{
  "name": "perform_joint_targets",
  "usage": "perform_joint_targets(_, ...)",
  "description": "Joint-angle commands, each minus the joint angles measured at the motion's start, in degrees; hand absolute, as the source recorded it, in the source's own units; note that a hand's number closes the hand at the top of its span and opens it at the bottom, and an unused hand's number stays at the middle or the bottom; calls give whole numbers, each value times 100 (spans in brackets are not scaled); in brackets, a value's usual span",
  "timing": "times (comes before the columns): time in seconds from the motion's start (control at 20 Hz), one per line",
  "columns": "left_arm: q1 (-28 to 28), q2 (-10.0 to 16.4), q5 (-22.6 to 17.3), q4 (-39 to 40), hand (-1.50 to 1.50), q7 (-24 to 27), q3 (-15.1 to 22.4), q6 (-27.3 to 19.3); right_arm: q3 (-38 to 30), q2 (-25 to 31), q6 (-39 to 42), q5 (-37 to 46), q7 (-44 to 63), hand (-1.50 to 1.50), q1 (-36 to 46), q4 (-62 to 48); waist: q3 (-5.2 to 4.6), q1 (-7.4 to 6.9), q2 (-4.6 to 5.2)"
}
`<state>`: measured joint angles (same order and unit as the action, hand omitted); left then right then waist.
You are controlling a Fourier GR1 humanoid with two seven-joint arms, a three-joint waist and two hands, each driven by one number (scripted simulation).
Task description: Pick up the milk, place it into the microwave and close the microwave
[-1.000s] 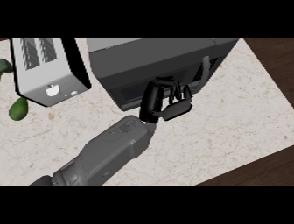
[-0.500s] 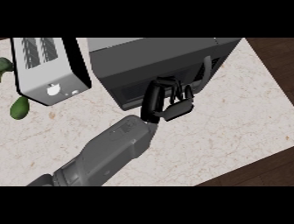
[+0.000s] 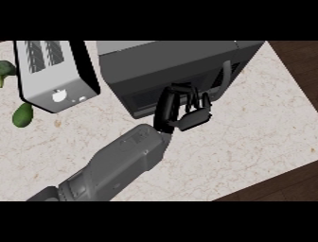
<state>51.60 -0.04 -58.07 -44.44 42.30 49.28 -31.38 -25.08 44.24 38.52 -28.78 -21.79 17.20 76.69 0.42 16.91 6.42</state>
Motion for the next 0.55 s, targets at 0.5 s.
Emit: perform_joint_targets(0.5, 604, 4, -389, 487, 150, -49, -178, 88, -88, 290, 329, -248, 25, -150, 327, -478, -10, -2, 47)
